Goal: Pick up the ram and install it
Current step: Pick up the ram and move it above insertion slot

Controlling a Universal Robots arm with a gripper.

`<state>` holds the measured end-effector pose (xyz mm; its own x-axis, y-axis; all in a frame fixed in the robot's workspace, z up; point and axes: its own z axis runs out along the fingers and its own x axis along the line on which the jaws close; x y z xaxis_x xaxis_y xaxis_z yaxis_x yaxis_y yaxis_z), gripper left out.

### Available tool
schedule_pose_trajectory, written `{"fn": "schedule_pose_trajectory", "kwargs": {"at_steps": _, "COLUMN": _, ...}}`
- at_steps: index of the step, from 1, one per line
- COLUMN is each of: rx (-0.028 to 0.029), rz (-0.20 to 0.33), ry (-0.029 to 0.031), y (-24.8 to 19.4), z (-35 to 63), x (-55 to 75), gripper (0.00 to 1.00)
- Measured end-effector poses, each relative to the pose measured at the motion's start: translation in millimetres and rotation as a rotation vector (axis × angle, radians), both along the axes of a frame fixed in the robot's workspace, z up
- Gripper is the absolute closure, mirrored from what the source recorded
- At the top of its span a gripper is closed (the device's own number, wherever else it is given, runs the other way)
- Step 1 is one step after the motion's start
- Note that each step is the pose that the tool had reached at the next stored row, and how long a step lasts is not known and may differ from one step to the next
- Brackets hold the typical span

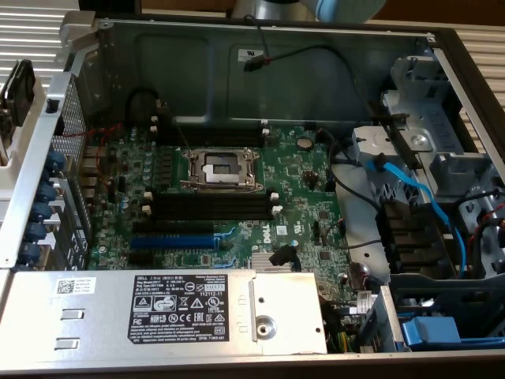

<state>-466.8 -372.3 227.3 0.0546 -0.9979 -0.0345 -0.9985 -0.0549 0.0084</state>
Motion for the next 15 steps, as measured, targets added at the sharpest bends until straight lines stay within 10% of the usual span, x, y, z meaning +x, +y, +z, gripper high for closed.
{"fn": "schedule_pose_trajectory", "kwargs": {"at_steps": 13, "rx": 0.0019, "rz": 0.000, "ry": 0.0001, "y": -1.0, "z": -1.3, "x": 0.4, "gripper": 0.90}}
{"fn": "schedule_pose_trajectory", "kwargs": {"at_steps": 15, "rx": 0.0019, "rz": 0.000, "ry": 0.0001, "y": -1.0, "z": -1.3, "x": 0.4, "gripper": 0.76}}
